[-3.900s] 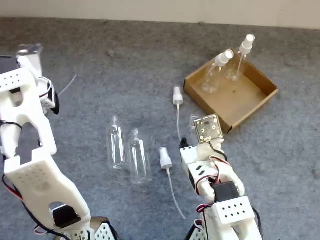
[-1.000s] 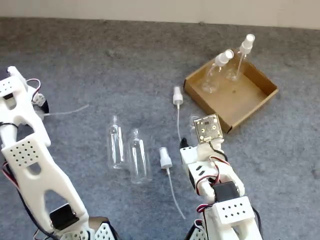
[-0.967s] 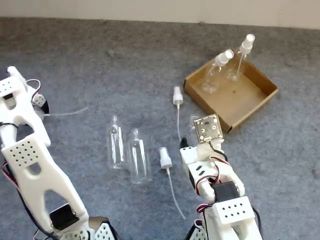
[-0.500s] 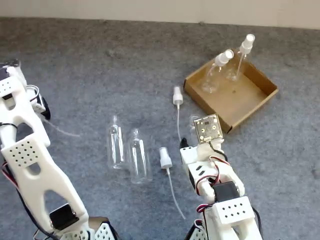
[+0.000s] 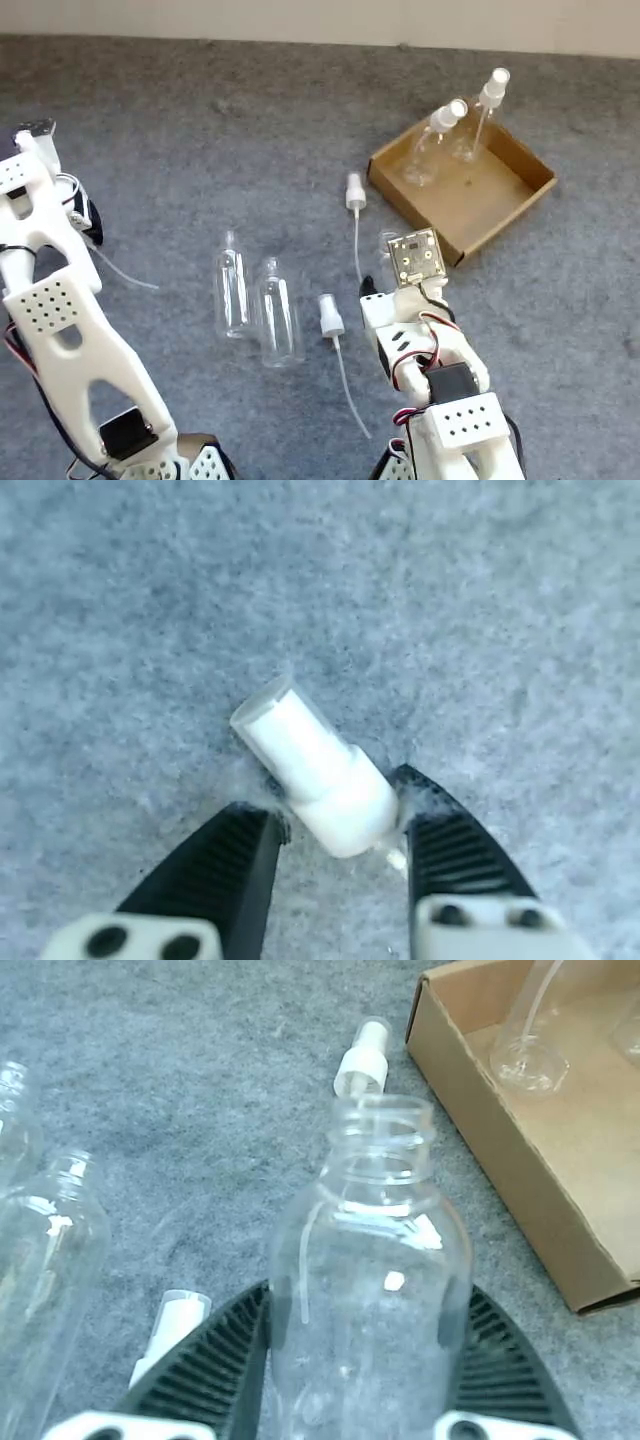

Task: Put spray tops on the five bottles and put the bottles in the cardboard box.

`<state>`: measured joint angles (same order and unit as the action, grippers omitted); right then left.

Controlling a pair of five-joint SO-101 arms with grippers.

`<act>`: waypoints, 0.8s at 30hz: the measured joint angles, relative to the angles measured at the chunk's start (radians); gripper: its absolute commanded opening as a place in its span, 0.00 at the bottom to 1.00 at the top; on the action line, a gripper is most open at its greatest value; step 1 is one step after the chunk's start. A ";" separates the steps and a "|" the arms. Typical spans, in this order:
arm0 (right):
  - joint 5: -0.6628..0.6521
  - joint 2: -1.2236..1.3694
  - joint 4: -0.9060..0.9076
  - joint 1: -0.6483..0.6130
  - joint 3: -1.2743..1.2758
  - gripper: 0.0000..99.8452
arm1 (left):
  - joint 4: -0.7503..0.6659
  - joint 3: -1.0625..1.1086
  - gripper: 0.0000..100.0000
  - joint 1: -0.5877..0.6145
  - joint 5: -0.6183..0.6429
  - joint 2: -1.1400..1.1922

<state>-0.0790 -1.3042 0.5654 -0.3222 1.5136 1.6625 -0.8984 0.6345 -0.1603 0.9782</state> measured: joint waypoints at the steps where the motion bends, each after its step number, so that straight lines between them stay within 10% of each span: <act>1: 0.000 0.000 0.000 0.000 0.000 0.19 | 0.000 0.000 0.08 0.000 0.000 0.000; 11: 0.000 0.000 0.000 0.000 0.000 0.19 | 0.006 -0.002 0.33 0.000 0.000 0.000; 24: 0.000 0.000 0.000 0.000 0.000 0.19 | 0.057 0.000 0.21 -0.002 0.000 0.002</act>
<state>-0.0790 -1.3042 0.5654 -0.3222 1.5136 1.7192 -0.8984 0.6329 -0.1603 0.9797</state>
